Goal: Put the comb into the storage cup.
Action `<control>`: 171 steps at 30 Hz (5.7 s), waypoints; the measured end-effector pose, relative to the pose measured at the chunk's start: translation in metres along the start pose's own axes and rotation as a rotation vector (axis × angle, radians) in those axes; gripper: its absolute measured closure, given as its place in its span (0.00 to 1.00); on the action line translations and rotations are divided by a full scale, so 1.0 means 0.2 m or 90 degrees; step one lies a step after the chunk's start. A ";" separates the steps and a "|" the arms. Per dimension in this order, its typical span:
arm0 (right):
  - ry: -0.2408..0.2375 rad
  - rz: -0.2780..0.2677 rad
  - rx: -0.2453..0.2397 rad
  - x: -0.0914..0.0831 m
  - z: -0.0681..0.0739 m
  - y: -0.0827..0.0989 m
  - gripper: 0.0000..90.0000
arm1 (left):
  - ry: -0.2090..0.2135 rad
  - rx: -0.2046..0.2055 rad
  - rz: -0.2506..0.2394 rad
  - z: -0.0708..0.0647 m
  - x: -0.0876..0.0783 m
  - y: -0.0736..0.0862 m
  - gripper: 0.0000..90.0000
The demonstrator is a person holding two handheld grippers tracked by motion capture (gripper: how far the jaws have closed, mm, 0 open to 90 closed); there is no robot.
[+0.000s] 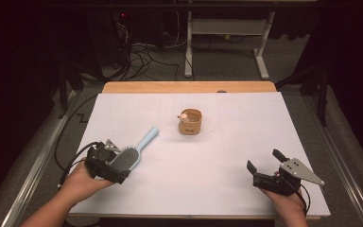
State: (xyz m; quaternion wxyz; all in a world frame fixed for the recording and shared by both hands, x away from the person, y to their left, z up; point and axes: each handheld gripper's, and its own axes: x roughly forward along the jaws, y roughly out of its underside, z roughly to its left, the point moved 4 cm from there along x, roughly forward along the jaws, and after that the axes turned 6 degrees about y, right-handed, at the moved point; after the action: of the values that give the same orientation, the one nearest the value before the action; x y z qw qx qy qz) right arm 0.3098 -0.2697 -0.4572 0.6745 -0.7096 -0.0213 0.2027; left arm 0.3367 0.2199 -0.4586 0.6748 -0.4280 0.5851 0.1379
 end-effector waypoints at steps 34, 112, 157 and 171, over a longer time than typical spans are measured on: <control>-0.005 -0.014 0.010 -0.02 0.00 -0.02 0.01 | 0.039 0.037 0.222 0.01 -0.02 -0.22 0.01; -0.008 -0.016 0.027 -0.02 -0.01 -0.01 0.01 | 0.081 -0.011 0.252 0.12 0.28 -0.63 0.51; 0.000 -0.019 0.027 -0.02 -0.02 -0.01 0.01 | 0.073 -0.016 0.228 0.15 0.32 -0.58 0.77; 0.002 -0.019 0.028 -0.03 -0.02 -0.02 0.01 | 0.081 0.009 0.170 0.12 0.23 -0.60 0.77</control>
State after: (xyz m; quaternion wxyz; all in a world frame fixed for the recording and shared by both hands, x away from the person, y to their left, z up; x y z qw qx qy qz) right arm 0.3070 -0.2743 -0.4529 0.6932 -0.6943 -0.0264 0.1916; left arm 0.4482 0.1513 -0.4517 0.6150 -0.3492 0.6795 0.1952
